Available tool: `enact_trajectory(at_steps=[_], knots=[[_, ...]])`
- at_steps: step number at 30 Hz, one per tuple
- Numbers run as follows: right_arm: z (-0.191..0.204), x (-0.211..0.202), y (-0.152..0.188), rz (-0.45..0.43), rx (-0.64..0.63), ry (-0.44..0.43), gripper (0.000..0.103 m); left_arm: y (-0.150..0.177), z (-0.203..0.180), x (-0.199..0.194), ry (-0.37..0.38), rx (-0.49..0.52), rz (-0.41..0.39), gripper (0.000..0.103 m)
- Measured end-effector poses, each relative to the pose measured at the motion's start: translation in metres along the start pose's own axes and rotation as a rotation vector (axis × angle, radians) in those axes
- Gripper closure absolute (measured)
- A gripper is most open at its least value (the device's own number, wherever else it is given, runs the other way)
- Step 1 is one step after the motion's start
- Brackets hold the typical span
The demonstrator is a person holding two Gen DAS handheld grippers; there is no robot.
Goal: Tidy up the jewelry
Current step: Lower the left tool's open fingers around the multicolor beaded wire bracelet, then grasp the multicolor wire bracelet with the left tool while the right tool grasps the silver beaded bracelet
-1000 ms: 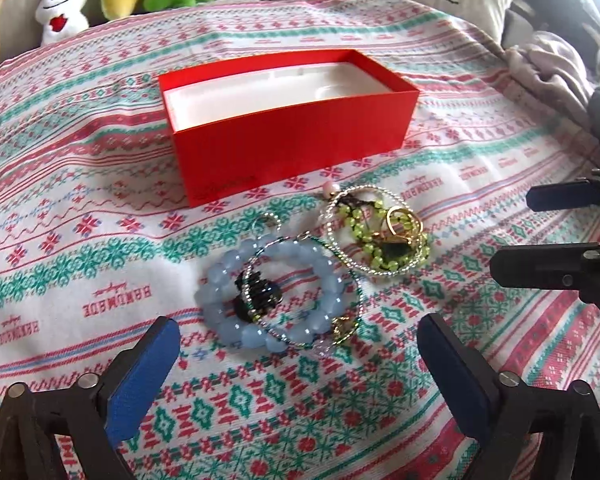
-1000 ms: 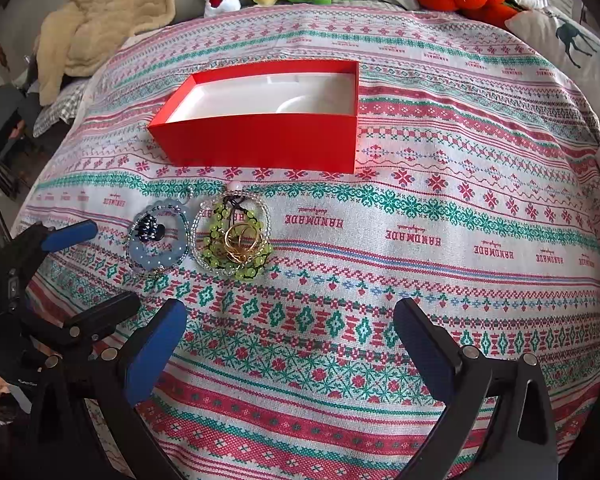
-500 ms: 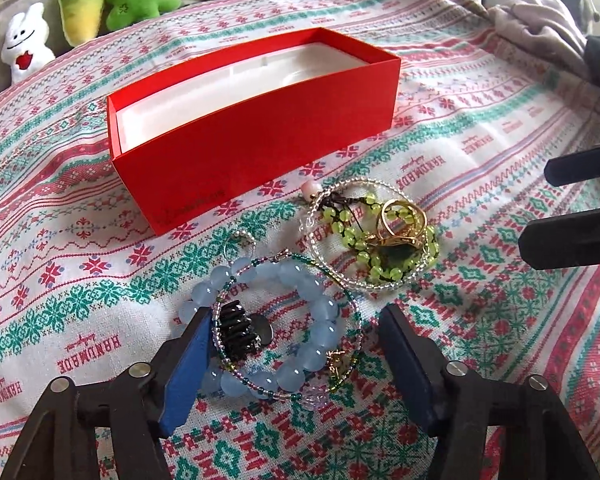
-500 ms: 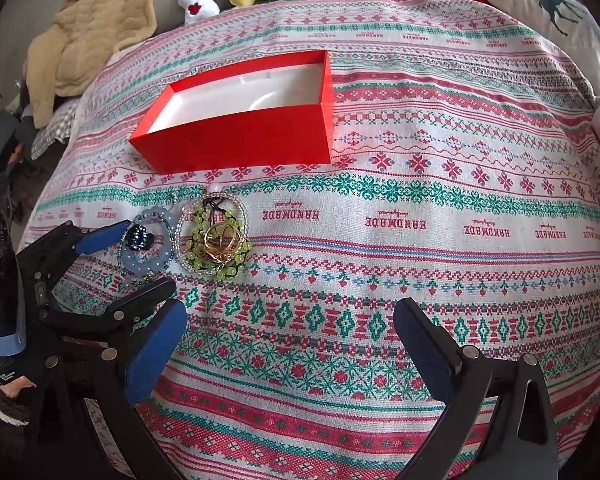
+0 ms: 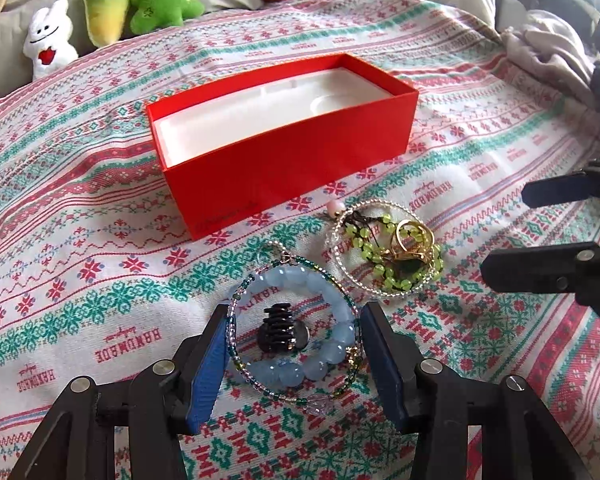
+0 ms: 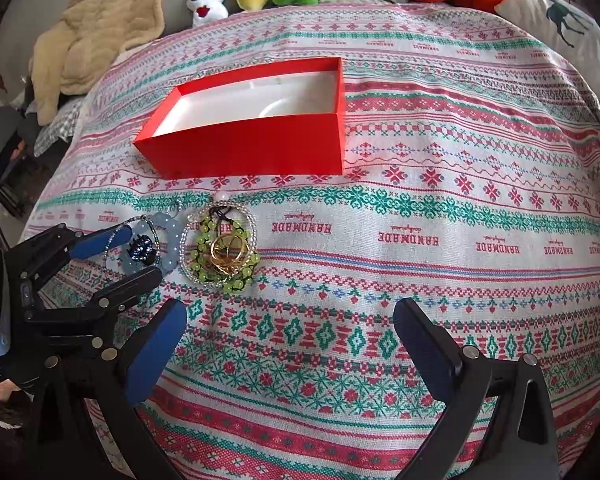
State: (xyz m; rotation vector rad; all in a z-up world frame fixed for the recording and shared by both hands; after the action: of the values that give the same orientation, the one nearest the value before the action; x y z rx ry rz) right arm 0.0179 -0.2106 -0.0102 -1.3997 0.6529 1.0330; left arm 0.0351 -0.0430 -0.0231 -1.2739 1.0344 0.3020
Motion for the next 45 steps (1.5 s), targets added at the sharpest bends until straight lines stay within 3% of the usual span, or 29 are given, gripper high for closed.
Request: enact_trajectory(at_steps=[4,12,21,26,32,43,44,45], knots=[[0.015,0.008,-0.005,-0.012,-0.057,-0.010,0.000,0.001,0.014,-0.010,-0.013,-0.047,-0.003,0.048],[0.040,0.034,-0.015,0.015,-0.132,-0.004,0.012,0.012,0.029,-0.020,-0.025,-0.103,0.010,0.048],[0.052,0.055,-0.028,0.024,-0.194,0.094,0.017,0.021,0.032,-0.020,-0.018,-0.114,0.031,0.048],[0.054,0.056,-0.036,0.015,-0.204,0.100,0.036,0.019,0.033,-0.018,-0.014,-0.126,0.040,0.048],[0.052,0.050,-0.034,0.010,-0.206,0.082,0.047,0.020,0.034,-0.012,-0.013,-0.152,0.063,0.048],[0.045,0.030,-0.027,-0.030,-0.175,0.054,0.051,0.017,0.027,-0.015,-0.014,-0.139,0.051,0.048],[0.045,0.029,-0.027,-0.032,-0.174,0.049,0.062,0.017,0.027,-0.016,-0.015,-0.137,0.049,0.048],[0.045,0.027,-0.027,-0.030,-0.173,0.050,0.066,0.016,0.027,-0.016,-0.014,-0.137,0.046,0.048]])
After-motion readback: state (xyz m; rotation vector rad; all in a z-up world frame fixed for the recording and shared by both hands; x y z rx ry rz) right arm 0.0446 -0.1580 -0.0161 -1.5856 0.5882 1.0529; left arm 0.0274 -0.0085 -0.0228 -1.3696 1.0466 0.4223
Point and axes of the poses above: each gripper's, at about its wrist camera, not at the fingertips, and x roughly the way its jaws point, z to its left, y to its underside, the point moved 2 cm from there along x, roughly the way its jaws point, and after that the axes turned 5 degrees about -x, right-handed, at the moved point
